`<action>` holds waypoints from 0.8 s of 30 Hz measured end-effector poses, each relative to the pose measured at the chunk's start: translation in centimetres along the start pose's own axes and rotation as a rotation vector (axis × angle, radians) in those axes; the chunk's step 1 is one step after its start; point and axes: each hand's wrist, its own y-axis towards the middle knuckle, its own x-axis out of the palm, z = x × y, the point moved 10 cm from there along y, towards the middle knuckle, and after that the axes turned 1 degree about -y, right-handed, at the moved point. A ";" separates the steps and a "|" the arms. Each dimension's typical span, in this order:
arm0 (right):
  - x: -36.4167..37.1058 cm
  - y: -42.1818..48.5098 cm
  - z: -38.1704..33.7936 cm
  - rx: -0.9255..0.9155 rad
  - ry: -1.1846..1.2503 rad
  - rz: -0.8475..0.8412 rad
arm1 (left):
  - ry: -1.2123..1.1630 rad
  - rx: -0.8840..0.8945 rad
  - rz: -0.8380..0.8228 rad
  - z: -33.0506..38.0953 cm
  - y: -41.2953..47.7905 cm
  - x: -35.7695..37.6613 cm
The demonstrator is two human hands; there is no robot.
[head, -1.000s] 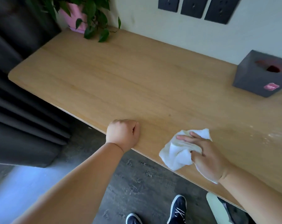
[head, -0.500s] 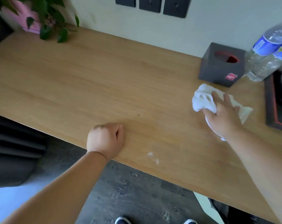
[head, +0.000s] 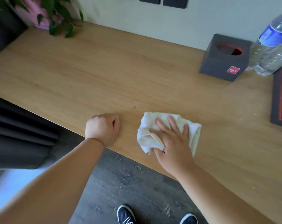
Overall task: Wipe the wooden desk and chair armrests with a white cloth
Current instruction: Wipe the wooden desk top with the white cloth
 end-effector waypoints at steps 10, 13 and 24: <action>0.3 2.8 -2.9 0.207 0.636 0.058 | -1.367 -1.406 0.221 -6.9 -17.2 4.6; 1.9 8.8 -4.6 0.192 0.546 -0.160 | -1.726 -1.574 -0.054 -4.6 -20.5 9.3; 9.1 15.2 -17.5 -0.287 0.482 -0.520 | -1.909 -1.124 -0.951 2.6 -18.8 13.7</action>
